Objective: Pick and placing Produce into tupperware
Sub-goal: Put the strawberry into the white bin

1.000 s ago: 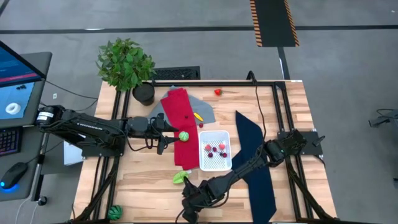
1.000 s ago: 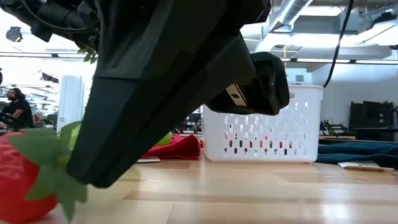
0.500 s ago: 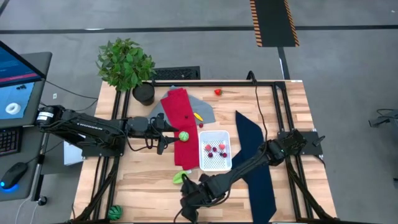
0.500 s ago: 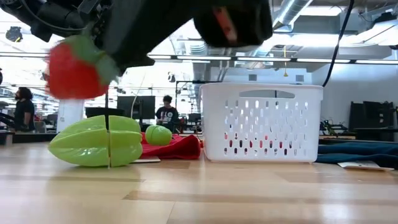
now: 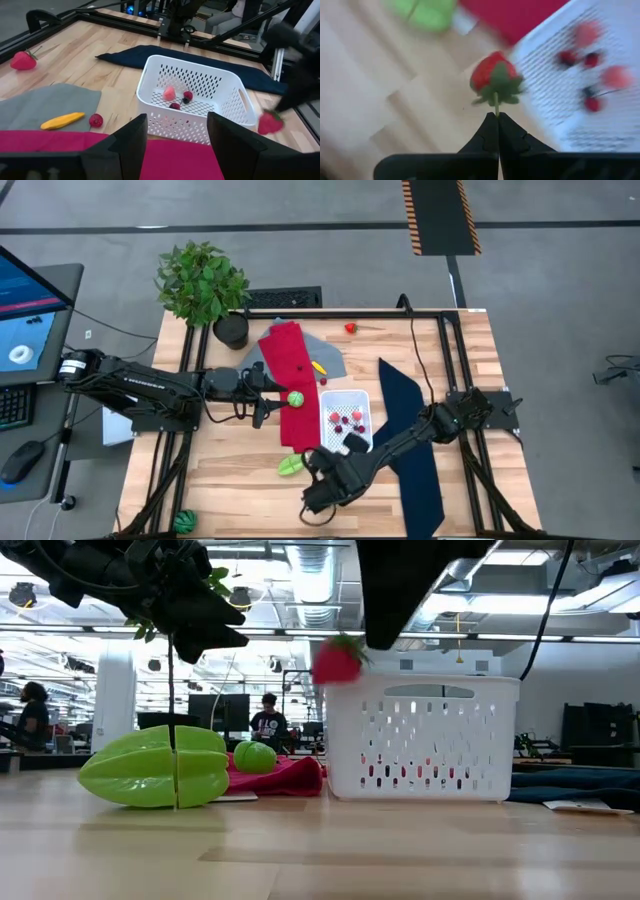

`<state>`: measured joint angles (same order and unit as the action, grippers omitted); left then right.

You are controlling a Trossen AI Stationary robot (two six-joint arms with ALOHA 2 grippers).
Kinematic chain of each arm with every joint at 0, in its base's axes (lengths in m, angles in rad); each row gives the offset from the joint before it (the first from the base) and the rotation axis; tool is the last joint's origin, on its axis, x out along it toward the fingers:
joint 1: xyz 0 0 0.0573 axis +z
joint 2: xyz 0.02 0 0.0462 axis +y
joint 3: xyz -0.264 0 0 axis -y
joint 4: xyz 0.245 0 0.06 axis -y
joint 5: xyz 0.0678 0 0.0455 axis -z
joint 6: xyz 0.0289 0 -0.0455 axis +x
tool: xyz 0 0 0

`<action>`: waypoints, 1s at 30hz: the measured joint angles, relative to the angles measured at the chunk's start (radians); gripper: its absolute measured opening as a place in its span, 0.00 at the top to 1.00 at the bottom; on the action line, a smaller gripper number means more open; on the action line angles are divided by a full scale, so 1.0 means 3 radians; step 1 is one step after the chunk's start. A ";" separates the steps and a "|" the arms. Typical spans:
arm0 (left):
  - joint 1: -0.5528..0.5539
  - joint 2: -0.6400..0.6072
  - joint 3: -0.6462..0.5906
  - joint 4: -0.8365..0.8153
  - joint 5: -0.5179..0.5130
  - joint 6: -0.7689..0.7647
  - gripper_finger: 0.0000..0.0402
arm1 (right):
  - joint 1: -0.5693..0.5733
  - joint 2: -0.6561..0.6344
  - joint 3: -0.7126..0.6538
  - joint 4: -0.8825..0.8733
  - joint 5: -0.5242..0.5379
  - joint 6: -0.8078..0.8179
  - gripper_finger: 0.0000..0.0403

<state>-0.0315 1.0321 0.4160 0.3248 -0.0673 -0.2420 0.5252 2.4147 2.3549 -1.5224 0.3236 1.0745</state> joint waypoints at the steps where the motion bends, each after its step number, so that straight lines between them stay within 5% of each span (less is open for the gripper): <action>1: -0.0001 0.0000 0.0000 0.0002 0.0000 0.0000 0.51 | -0.0008 -0.0003 0.0001 -0.0094 0.0102 0.0020 0.97; 30: -0.0001 0.0000 0.0000 -0.0001 0.0001 0.0000 0.51 | -0.0340 -0.0086 -0.0095 -0.0165 0.0497 0.0109 0.97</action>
<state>-0.0319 1.0321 0.4160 0.3244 -0.0669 -0.2420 0.4231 2.3890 2.3263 -1.5718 0.4728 1.1072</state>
